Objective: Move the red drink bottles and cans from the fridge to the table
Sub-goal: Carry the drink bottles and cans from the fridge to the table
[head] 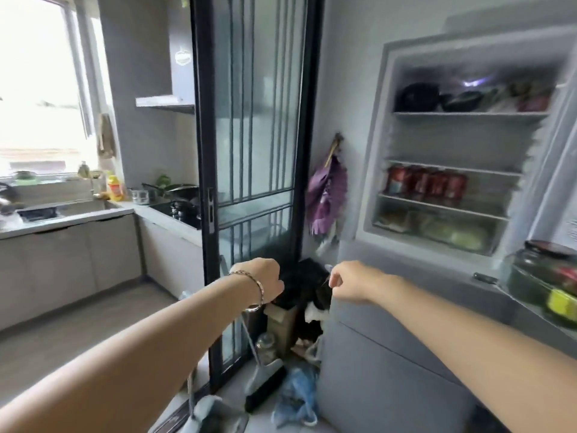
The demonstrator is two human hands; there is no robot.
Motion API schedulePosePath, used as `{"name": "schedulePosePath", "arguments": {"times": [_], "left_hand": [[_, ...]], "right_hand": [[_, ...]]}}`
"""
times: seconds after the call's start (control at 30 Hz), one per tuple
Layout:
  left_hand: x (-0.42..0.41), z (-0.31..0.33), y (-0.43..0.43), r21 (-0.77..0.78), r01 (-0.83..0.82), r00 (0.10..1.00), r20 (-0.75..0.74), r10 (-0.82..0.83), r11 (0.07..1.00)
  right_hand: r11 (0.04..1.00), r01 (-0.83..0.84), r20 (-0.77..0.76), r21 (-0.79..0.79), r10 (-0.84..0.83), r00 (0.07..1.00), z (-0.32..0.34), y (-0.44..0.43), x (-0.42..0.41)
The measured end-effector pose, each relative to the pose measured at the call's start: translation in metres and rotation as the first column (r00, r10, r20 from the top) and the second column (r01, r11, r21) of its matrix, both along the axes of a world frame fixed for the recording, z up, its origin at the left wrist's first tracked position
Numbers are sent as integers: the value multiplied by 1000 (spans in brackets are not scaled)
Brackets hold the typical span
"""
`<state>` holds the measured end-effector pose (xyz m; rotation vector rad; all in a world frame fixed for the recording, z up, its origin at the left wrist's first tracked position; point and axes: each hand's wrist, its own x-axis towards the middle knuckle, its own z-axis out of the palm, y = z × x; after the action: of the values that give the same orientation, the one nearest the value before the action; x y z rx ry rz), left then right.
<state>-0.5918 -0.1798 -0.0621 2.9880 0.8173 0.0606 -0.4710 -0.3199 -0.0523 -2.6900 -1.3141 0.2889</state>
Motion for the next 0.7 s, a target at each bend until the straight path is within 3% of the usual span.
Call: {"name": "schedulePosePath", "arguments": {"times": [0.4, 0.53, 0.7], "left_hand": [[330, 54, 44, 121, 405, 899, 130, -419, 906], [410, 57, 31, 112, 456, 869, 156, -469, 883], [512, 52, 14, 113, 489, 847, 176, -502, 865]], "right_hand": [[894, 425, 134, 141, -443, 887, 62, -9, 254], [861, 472, 202, 189, -505, 839, 64, -21, 321], [804, 544, 182, 239, -588, 789, 53, -34, 422]]}}
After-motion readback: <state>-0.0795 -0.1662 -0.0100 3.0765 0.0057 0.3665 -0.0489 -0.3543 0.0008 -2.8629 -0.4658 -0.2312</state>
